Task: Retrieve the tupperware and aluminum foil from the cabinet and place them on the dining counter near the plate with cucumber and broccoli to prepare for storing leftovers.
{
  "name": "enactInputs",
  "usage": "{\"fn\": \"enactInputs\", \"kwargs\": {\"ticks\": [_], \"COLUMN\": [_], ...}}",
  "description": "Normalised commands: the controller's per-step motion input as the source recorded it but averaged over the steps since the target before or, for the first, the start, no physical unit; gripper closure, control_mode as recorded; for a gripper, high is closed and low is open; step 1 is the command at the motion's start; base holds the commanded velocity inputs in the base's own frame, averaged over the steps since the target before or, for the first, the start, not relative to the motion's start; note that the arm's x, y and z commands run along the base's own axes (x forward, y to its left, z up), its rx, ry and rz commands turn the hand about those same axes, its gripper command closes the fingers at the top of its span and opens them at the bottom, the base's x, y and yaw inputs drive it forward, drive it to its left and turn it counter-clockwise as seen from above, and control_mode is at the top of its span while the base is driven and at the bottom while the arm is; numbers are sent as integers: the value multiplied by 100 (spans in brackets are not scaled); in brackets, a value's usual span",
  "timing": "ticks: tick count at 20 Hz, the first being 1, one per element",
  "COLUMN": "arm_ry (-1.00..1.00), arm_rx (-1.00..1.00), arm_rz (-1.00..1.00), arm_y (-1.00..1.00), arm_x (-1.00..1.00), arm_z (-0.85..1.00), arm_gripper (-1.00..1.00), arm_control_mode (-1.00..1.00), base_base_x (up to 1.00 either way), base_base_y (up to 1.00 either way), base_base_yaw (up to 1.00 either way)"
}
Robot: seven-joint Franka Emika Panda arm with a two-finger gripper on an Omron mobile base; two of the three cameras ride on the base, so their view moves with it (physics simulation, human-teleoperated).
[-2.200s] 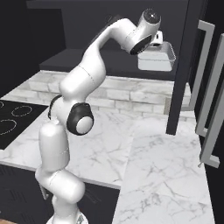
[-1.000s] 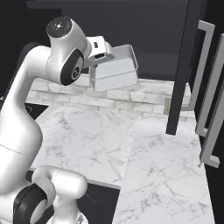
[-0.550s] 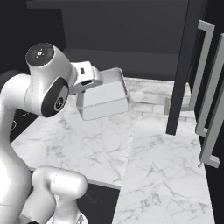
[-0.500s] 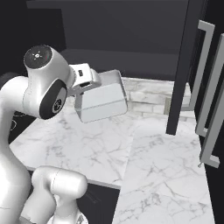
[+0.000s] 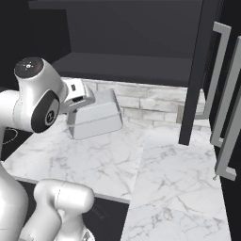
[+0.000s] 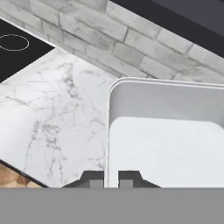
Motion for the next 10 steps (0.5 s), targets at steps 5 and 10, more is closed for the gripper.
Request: {"fn": "enactInputs", "kwargs": {"ticks": [5, 10], "arm_ry": [0, 0], "arm_rx": [0, 0], "arm_rz": [3, 0], "arm_y": [4, 0], "arm_x": [2, 2], "arm_z": [-10, 0], "arm_gripper": [100, 100], "arm_control_mode": [-100, 100], "base_base_x": [0, -33], "base_base_y": [0, -3], "base_base_yaw": [0, 0]}}
